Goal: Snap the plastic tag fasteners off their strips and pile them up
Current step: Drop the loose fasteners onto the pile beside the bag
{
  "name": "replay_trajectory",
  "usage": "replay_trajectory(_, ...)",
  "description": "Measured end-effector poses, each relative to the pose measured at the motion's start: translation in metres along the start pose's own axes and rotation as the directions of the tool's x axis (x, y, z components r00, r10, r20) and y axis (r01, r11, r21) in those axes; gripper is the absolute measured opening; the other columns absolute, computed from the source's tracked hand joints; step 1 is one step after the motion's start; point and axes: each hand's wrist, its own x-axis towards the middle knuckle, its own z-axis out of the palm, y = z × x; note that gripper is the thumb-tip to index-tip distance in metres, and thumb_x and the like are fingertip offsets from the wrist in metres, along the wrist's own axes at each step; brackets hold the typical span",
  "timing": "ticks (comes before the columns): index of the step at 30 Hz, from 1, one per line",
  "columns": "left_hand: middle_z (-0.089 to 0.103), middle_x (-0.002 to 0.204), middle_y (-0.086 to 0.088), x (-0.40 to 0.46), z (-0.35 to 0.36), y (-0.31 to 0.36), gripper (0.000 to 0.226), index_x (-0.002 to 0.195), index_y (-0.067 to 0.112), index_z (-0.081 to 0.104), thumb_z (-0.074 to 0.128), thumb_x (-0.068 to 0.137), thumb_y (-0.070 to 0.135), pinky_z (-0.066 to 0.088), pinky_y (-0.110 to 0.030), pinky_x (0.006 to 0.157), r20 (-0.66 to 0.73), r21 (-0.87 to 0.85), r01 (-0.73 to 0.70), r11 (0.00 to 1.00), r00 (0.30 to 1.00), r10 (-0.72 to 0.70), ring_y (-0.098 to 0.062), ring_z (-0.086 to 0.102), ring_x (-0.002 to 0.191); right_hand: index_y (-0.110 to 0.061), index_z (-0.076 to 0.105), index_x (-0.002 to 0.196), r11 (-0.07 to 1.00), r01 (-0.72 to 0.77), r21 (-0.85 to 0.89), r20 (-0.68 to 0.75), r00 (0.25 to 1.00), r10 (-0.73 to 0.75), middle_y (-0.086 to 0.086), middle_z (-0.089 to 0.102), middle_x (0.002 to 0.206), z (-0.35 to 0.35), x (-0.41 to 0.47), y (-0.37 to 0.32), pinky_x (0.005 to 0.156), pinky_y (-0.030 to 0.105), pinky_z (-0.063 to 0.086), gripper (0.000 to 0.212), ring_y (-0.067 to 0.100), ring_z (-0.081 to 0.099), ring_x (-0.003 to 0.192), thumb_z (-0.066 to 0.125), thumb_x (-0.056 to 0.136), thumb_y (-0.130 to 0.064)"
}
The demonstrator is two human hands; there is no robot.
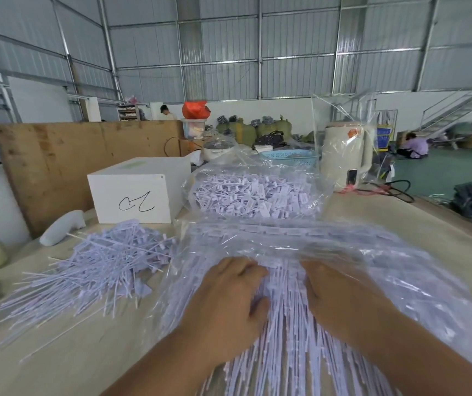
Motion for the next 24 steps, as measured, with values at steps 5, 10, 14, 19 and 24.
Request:
replay_trajectory(5, 0.045, 0.13, 0.011, 0.0, 0.006, 0.006, 0.054, 0.138, 0.031, 0.042, 0.038, 0.086, 0.041, 0.025, -0.025, 0.109, -0.028, 0.037, 0.034, 0.999, 0.999, -0.033, -0.009, 0.032, 0.124, -0.033, 0.042, 0.132, 0.997, -0.035, 0.072, -0.093, 0.995, 0.042, -0.009, 0.047, 0.132, -0.006, -0.002, -0.003, 0.107, 0.034, 0.03, 0.04, 0.017, 0.044, 0.125, 0.045, 0.092, -0.031)
replay_trajectory(10, 0.038, 0.136, 0.008, 0.002, 0.007, 0.007, 0.061, 0.144, 0.032, 0.03, 0.04, 0.084, 0.032, 0.026, -0.032, 0.11, -0.027, 0.091, 0.059, 0.994, 0.998, -0.057, -0.015, 0.029, 0.127, -0.027, 0.054, 0.116, 0.925, 0.033, 0.379, -0.087, 0.996, 0.0, 0.003, 0.062, 0.1, -0.025, -0.018, -0.021, 0.07, 0.026, 0.045, 0.024, 0.02, 0.06, 0.089, 0.042, 0.099, -0.039)
replay_trajectory(14, 0.044, 0.128, 0.004, 0.002, 0.008, 0.006, 0.058, 0.14, 0.035, 0.035, 0.033, 0.083, 0.035, 0.026, -0.034, 0.106, -0.005, 0.152, 0.122, 0.981, 0.992, -0.123, -0.02, 0.034, 0.122, -0.038, 0.047, 0.124, 0.931, 0.179, 0.318, -0.162, 0.978, -0.132, -0.014, 0.05, 0.116, -0.032, -0.021, -0.026, 0.091, 0.023, 0.044, 0.026, 0.008, 0.051, 0.106, 0.04, 0.099, -0.039)
replay_trajectory(19, 0.038, 0.135, 0.004, 0.006, 0.012, 0.001, 0.063, 0.143, 0.041, 0.023, 0.034, 0.081, 0.041, 0.02, -0.035, 0.109, 0.033, 0.186, 0.16, 0.97, 0.985, -0.169, -0.021, 0.029, 0.127, -0.031, 0.066, 0.095, 0.752, 0.31, 0.582, -0.289, 0.943, -0.164, -0.023, 0.053, 0.095, -0.033, -0.013, -0.019, 0.085, 0.014, 0.036, 0.033, -0.003, 0.049, 0.098, 0.054, 0.09, -0.002)
replay_trajectory(24, 0.033, 0.142, 0.007, 0.005, 0.005, 0.002, 0.069, 0.144, 0.04, 0.025, 0.046, 0.079, 0.031, 0.017, -0.032, 0.112, -0.028, 0.05, 0.18, 0.982, 0.983, -0.179, -0.017, 0.023, 0.132, -0.04, 0.064, 0.095, 0.634, 0.32, 0.704, -0.293, 0.944, -0.152, -0.017, 0.059, 0.106, -0.029, -0.009, -0.013, 0.082, 0.025, 0.048, 0.044, 0.014, 0.062, 0.094, 0.041, 0.079, -0.006)
